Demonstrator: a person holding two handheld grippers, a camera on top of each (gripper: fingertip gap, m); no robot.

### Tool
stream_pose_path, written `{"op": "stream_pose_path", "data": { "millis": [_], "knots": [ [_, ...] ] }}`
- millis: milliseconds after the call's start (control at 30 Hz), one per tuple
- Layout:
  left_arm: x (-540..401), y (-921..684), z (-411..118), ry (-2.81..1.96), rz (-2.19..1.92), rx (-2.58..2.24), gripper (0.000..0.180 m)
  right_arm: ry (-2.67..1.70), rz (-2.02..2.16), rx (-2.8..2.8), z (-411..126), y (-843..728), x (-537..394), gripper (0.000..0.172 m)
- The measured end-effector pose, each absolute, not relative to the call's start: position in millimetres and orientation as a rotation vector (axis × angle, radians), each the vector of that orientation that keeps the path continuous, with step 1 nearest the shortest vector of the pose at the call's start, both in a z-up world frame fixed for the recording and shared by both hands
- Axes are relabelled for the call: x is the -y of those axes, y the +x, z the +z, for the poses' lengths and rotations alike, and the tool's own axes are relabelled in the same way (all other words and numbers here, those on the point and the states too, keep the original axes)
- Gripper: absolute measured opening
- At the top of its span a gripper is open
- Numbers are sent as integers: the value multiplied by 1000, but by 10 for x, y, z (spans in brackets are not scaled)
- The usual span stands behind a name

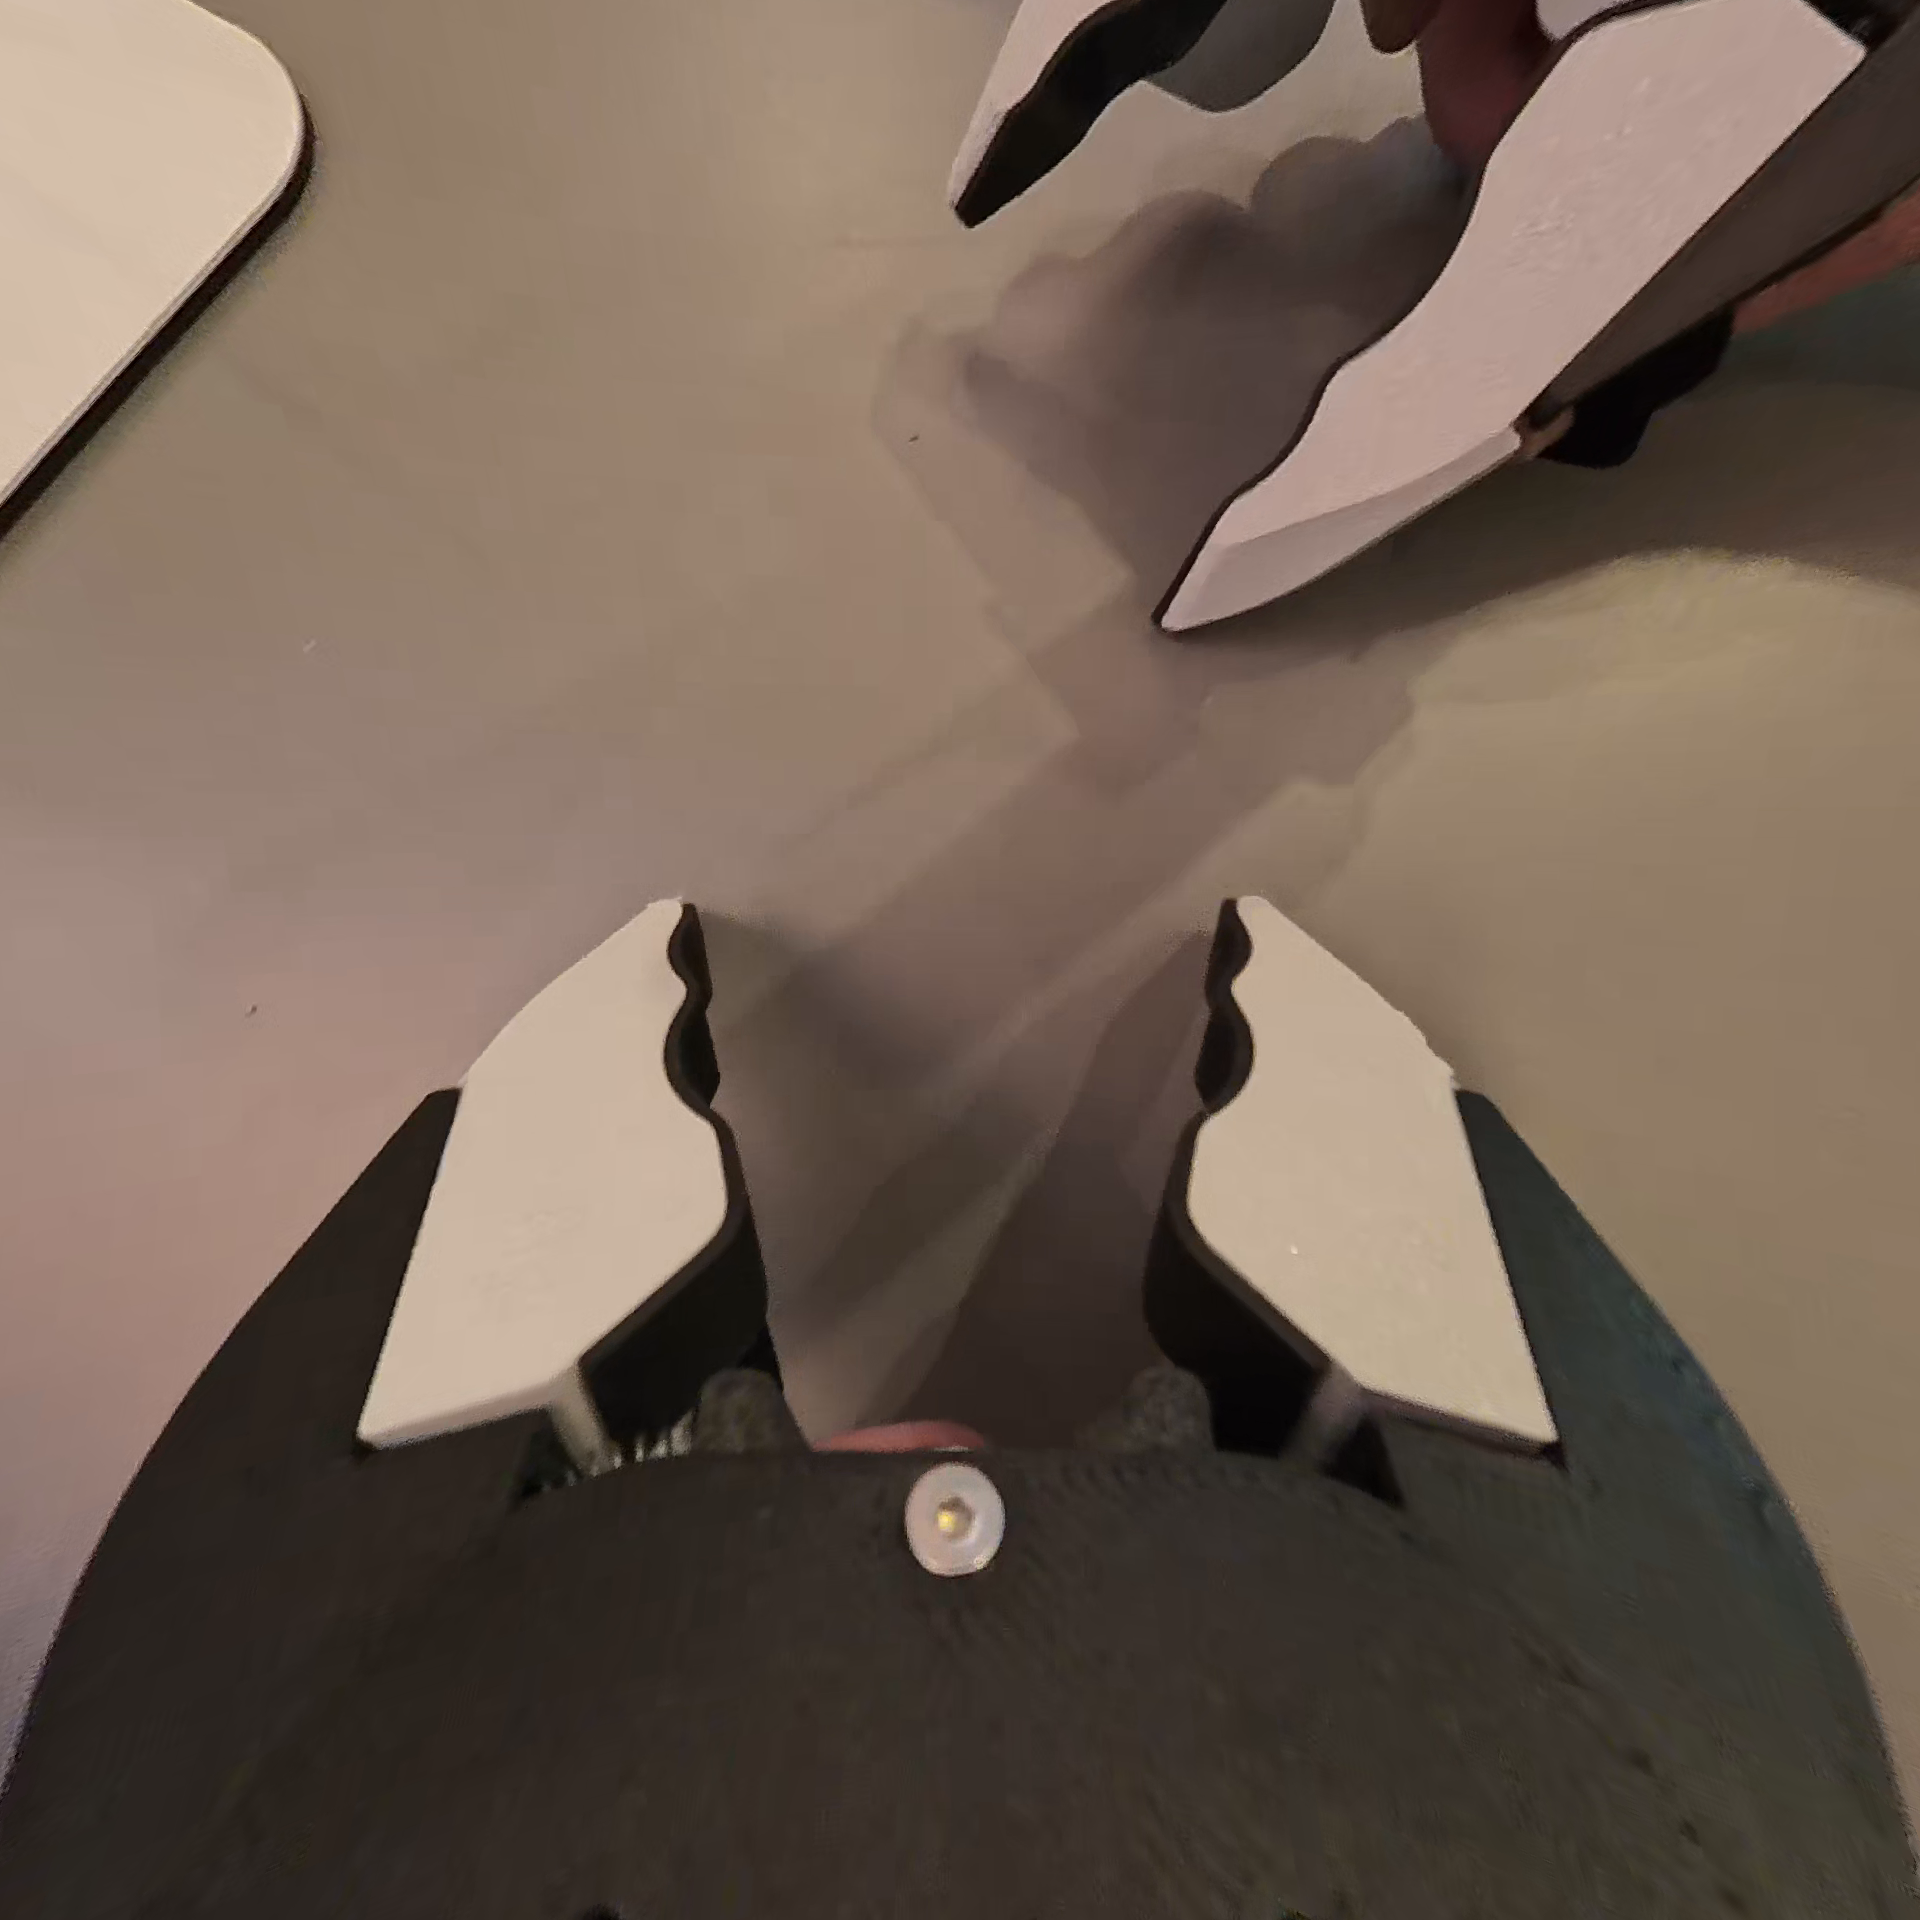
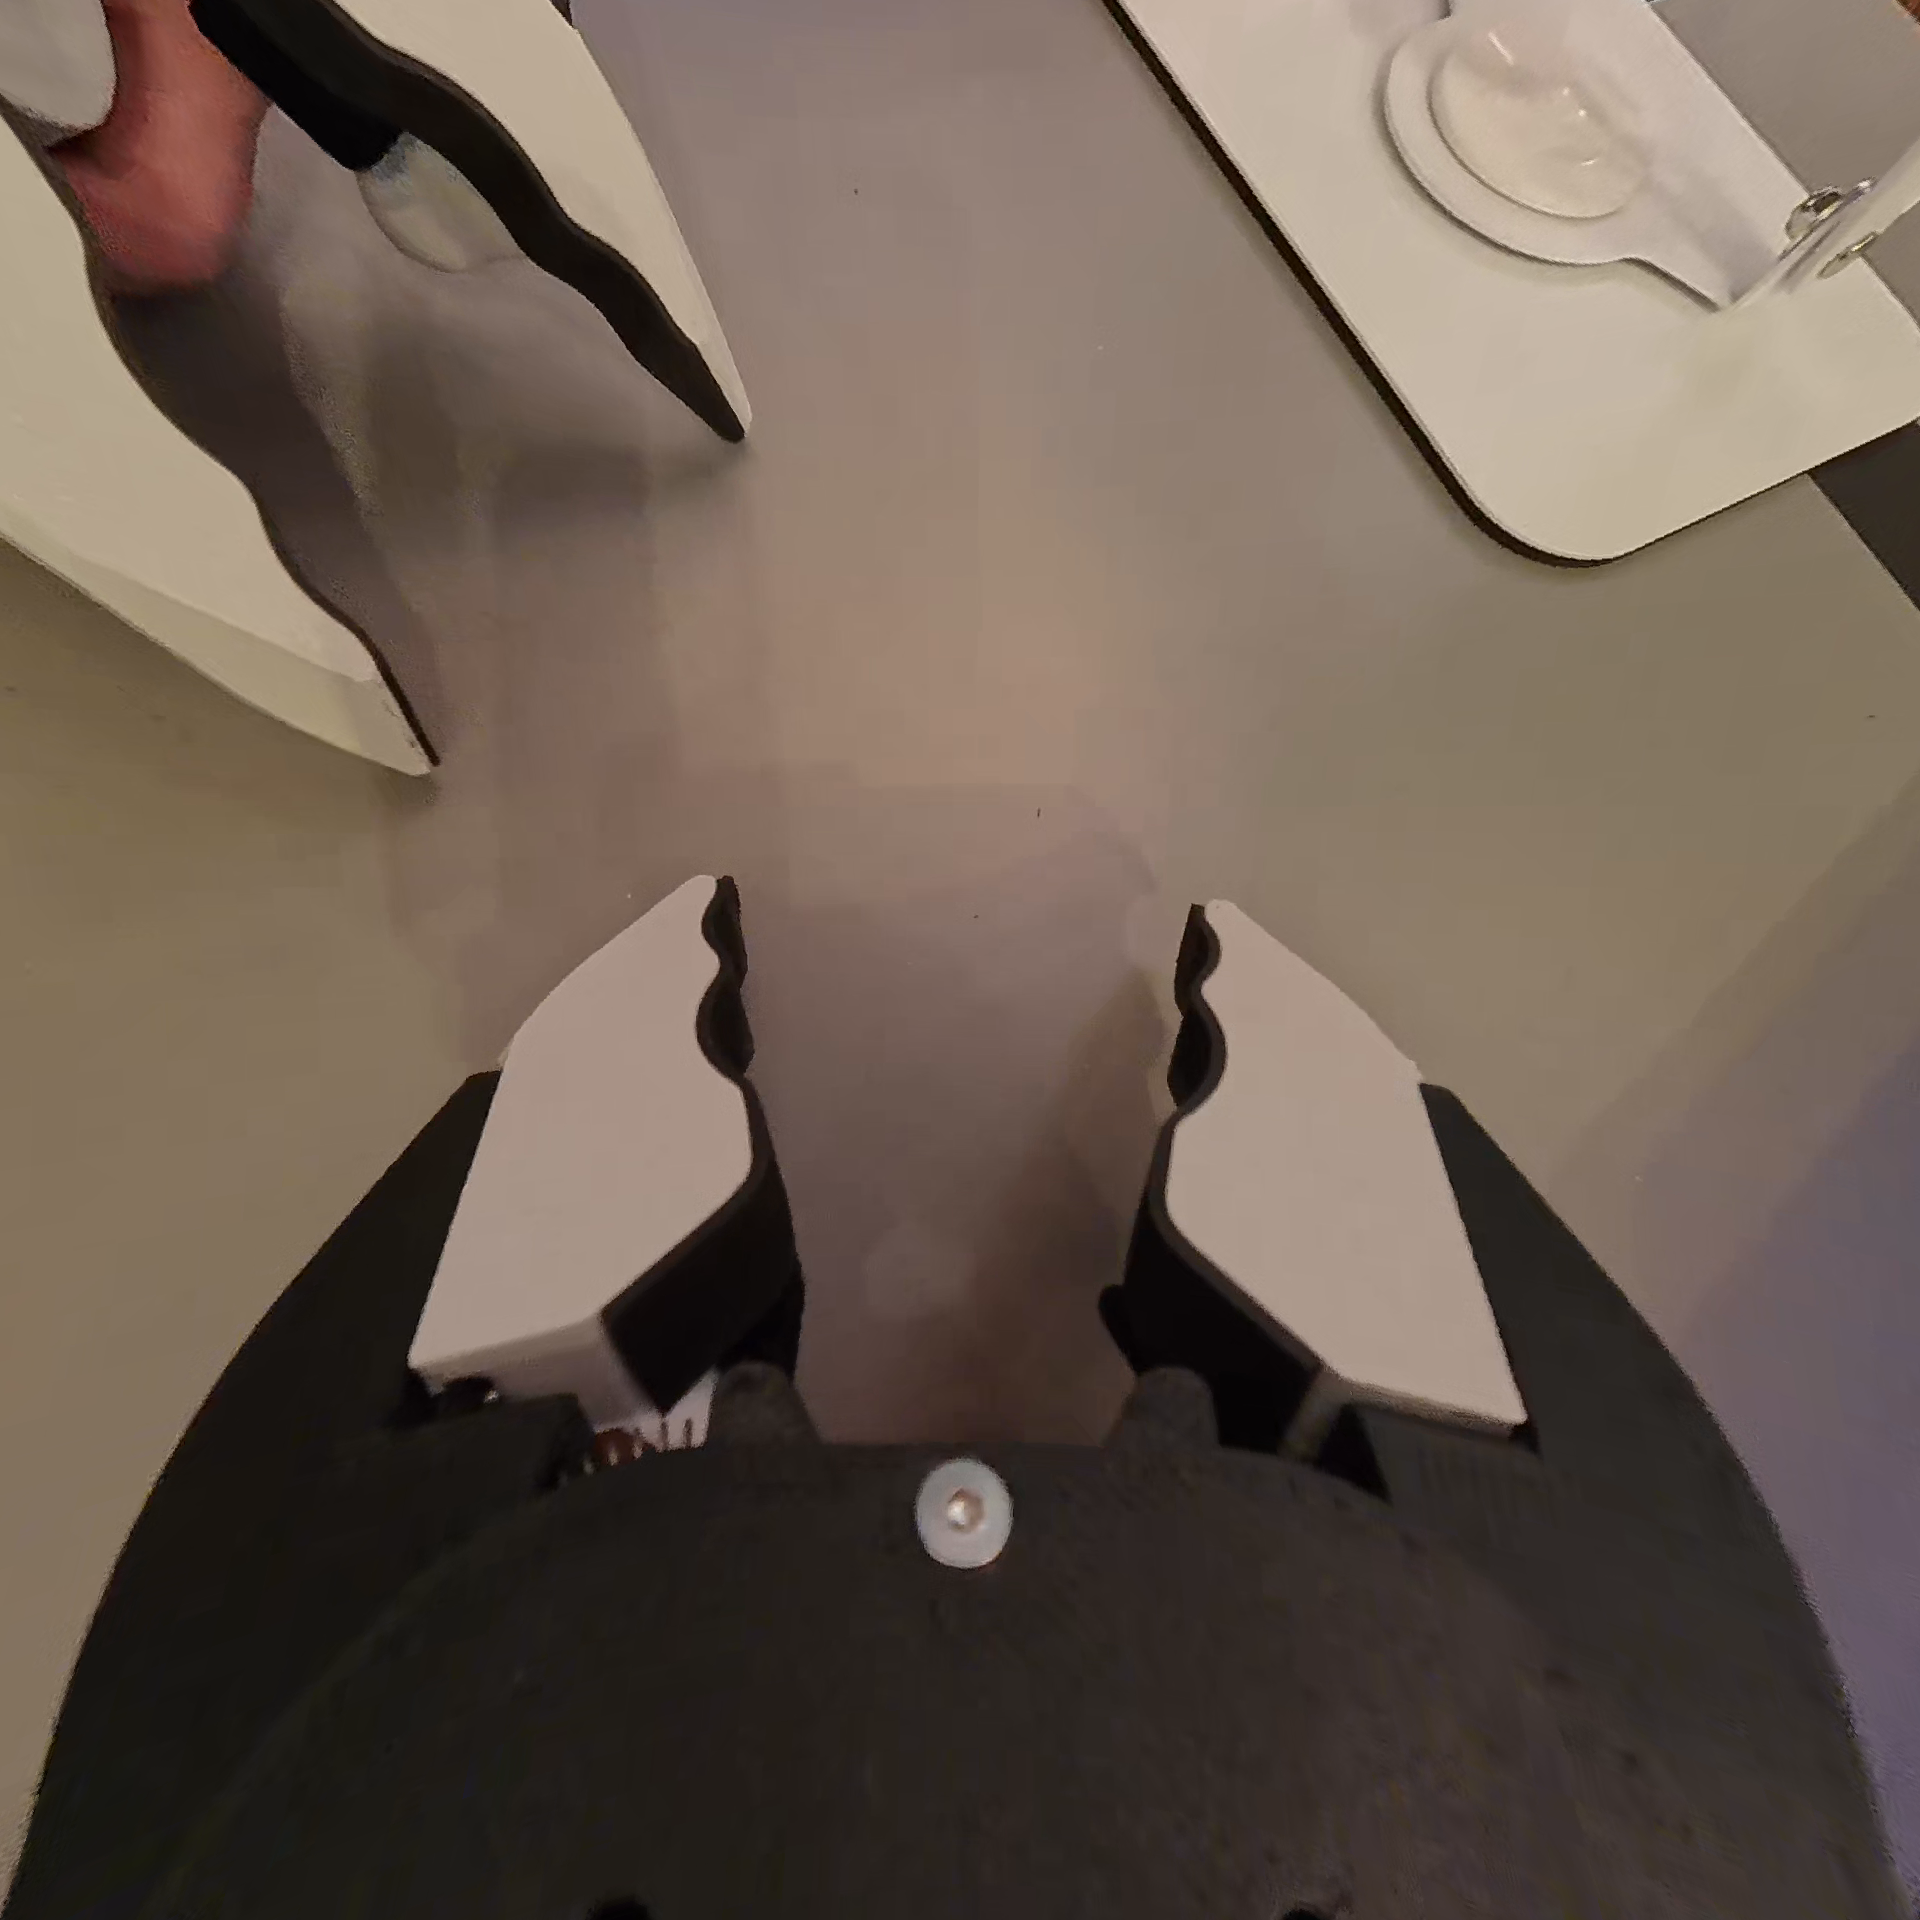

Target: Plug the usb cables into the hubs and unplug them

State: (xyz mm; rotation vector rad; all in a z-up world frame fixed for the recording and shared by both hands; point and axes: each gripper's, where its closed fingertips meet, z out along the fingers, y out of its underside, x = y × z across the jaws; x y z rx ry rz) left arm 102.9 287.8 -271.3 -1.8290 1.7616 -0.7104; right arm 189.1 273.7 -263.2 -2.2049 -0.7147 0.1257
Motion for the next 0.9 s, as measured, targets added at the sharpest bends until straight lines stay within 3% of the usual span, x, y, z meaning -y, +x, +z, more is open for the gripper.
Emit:
{"op": "stream_pose_path", "data": {
  "millis": [133, 333, 533, 633, 767, 900],
  "knots": [
    [-3008, 689, -2418, -1721, -658, -1713, 94, -2192, 121, 735, -2625, 1884, -2722, 77],
    [-3759, -468, -1078, -1531, -329, -1479, 82, -2192, 136, 746, -2627, 1870, -2710, 73],
    [-4768, -1416, -156, -1441, 153, -1481, 53, -2196, 153, 752, -2631, 1861, -2701, 71],
    [-5232, -1475, -360, -1510, 228, -1667, 51, -2197, 155, 752, -2631, 1861, -2700, 71],
    [-5637, -1454, -1005, -1582, 262, -1966, 53, -2197, 158, 754, -2632, 1860, -2698, 71],
    [-5594, -1434, -1563, -1667, 193, -2219, 52, -2196, 164, 759, -2632, 1857, -2691, 70]
  ]
}}
